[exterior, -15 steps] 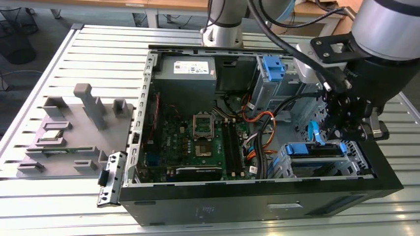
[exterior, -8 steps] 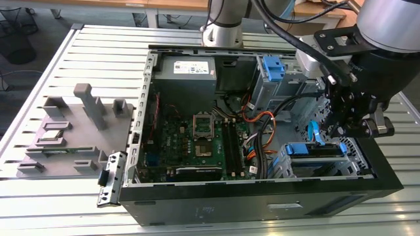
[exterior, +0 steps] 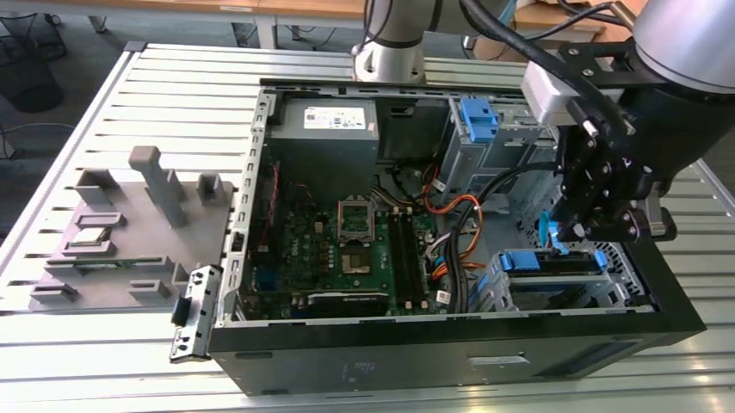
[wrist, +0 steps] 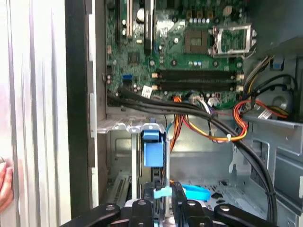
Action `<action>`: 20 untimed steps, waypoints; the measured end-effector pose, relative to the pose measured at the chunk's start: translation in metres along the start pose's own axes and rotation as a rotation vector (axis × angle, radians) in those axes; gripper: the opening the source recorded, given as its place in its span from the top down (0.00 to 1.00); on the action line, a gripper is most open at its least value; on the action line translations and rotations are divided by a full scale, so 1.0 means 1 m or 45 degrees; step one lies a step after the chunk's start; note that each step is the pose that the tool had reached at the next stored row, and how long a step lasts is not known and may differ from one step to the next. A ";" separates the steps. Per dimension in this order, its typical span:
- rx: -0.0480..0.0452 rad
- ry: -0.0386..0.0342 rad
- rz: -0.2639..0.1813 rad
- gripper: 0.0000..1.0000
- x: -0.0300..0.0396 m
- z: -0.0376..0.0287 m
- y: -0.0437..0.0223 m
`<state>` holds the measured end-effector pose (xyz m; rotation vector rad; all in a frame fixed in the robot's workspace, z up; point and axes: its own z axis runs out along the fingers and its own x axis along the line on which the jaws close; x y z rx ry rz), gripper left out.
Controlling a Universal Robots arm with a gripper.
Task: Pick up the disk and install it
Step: 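Insert the first disk wire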
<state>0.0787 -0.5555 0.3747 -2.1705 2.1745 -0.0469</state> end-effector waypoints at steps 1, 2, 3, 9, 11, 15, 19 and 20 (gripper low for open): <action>-0.019 0.0001 0.000 0.70 0.0000 0.0001 -0.0002; -0.022 0.0000 0.001 0.70 -0.0001 0.0001 -0.0002; -0.024 0.0001 0.001 0.70 0.0000 0.0000 -0.0001; -0.029 0.0000 0.001 0.70 0.0000 0.0002 -0.0022; -0.030 0.0002 0.001 0.70 0.0000 0.0004 -0.0058; -0.033 0.0001 0.001 0.70 0.0000 0.0012 -0.0154; -0.035 0.0001 0.001 0.70 0.0000 0.0018 -0.0244; -0.035 0.0001 0.001 0.70 0.0000 0.0020 -0.0267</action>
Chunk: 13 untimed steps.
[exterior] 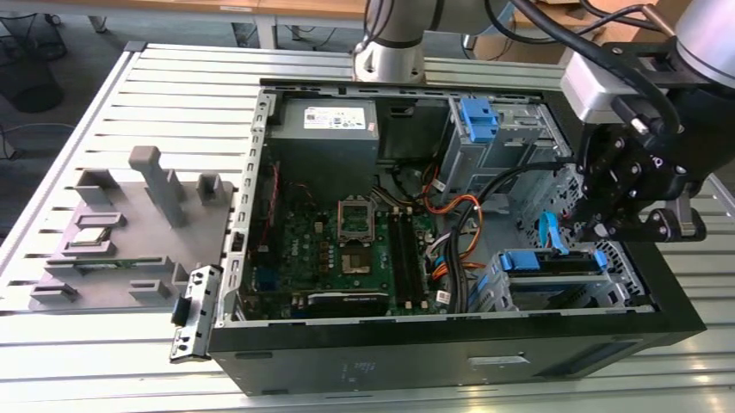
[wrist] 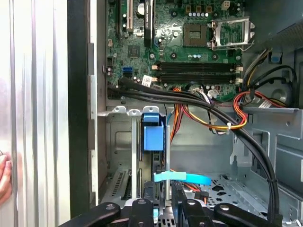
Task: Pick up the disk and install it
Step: 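Insert the first disk wire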
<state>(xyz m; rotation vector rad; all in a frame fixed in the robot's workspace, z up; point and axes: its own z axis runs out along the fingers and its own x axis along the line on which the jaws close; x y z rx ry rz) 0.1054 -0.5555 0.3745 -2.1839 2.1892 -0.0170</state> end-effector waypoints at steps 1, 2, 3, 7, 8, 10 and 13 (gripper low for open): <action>0.000 0.0000 0.000 0.70 0.0000 0.0001 -0.0021; -0.001 0.0001 0.000 0.70 0.0000 0.0001 -0.0034; -0.002 0.0001 0.000 0.70 -0.0001 0.0001 -0.0045; -0.004 0.0001 0.002 0.70 0.0000 0.0002 -0.0057; -0.004 0.0002 0.003 0.70 0.0000 0.0002 -0.0058; -0.004 0.0006 0.010 0.70 0.0000 0.0002 -0.0059; -0.003 0.0016 0.039 0.70 0.0000 0.0004 -0.0062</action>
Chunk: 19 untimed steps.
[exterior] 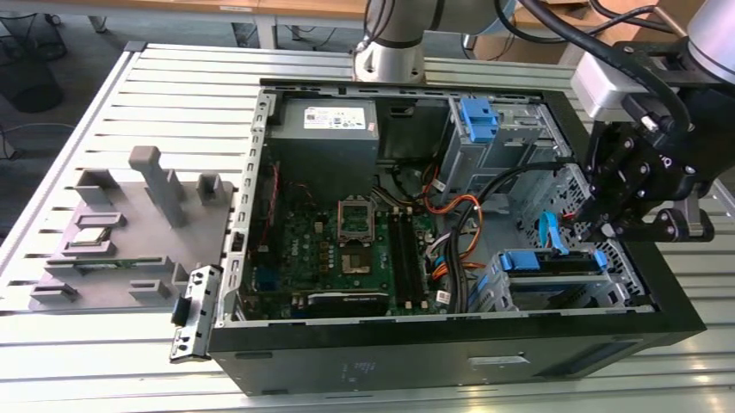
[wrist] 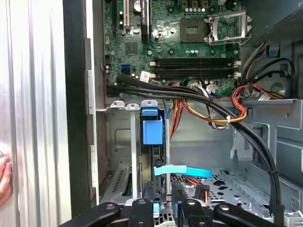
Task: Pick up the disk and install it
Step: 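Insert the first disk wire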
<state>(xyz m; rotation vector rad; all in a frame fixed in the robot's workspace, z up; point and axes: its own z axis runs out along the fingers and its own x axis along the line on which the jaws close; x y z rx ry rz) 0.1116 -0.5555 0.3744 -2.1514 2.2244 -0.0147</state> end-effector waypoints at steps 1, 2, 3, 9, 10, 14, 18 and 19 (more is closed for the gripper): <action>0.000 0.0005 0.010 0.70 0.0000 0.0000 -0.0001; 0.001 0.0008 0.020 0.70 0.0000 0.0001 -0.0001; 0.000 0.0010 0.025 0.70 0.0000 0.0001 -0.0003; -0.038 0.0026 0.027 0.70 0.0000 0.0003 -0.0021; -0.061 0.0038 0.028 0.70 -0.0001 0.0004 -0.0030; -0.088 0.0048 0.028 0.70 -0.0001 0.0005 -0.0039; -0.089 0.0050 0.028 0.70 -0.0002 0.0005 -0.0042; -0.089 0.0051 0.028 0.70 -0.0002 0.0005 -0.0048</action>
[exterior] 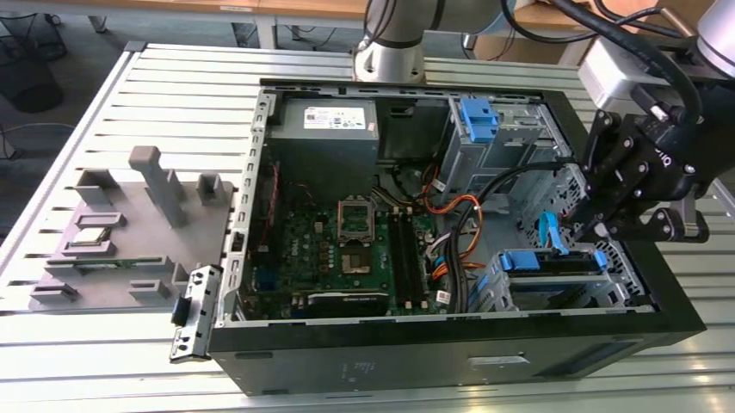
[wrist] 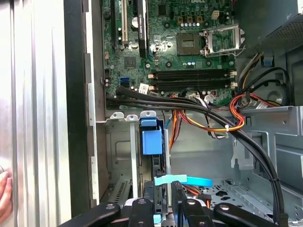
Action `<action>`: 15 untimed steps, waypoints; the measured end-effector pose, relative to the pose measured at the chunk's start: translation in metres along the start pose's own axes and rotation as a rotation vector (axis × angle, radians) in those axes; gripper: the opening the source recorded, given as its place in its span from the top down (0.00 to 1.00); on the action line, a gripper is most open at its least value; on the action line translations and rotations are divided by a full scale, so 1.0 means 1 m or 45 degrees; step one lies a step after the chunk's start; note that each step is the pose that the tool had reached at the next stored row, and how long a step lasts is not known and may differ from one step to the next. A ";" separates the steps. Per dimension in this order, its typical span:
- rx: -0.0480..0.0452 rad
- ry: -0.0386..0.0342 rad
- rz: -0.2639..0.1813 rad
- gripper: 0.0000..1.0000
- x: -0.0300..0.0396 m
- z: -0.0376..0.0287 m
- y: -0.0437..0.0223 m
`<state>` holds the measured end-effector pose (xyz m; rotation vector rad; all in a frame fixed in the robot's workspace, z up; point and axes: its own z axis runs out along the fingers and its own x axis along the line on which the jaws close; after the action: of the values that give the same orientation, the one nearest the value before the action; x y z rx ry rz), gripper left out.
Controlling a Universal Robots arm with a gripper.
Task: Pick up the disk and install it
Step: 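Insert the first disk wire, then insert the second disk wire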
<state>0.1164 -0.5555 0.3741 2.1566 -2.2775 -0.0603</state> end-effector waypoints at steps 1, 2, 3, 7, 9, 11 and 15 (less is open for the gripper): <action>-0.001 0.0001 0.000 0.70 0.0000 0.0000 -0.0006; -0.001 0.0000 0.000 0.70 0.0000 0.0000 -0.0013; -0.002 0.0000 0.000 0.70 -0.0001 0.0001 -0.0019; -0.002 0.0001 0.000 0.70 -0.0001 0.0000 -0.0022; -0.002 -0.0001 0.000 0.70 -0.0005 0.0001 -0.0022; -0.002 -0.0001 0.000 0.70 -0.0009 0.0002 -0.0022; -0.002 0.0000 0.000 0.70 -0.0023 0.0006 -0.0022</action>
<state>0.1187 -0.5533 0.3735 2.1555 -2.2769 -0.0622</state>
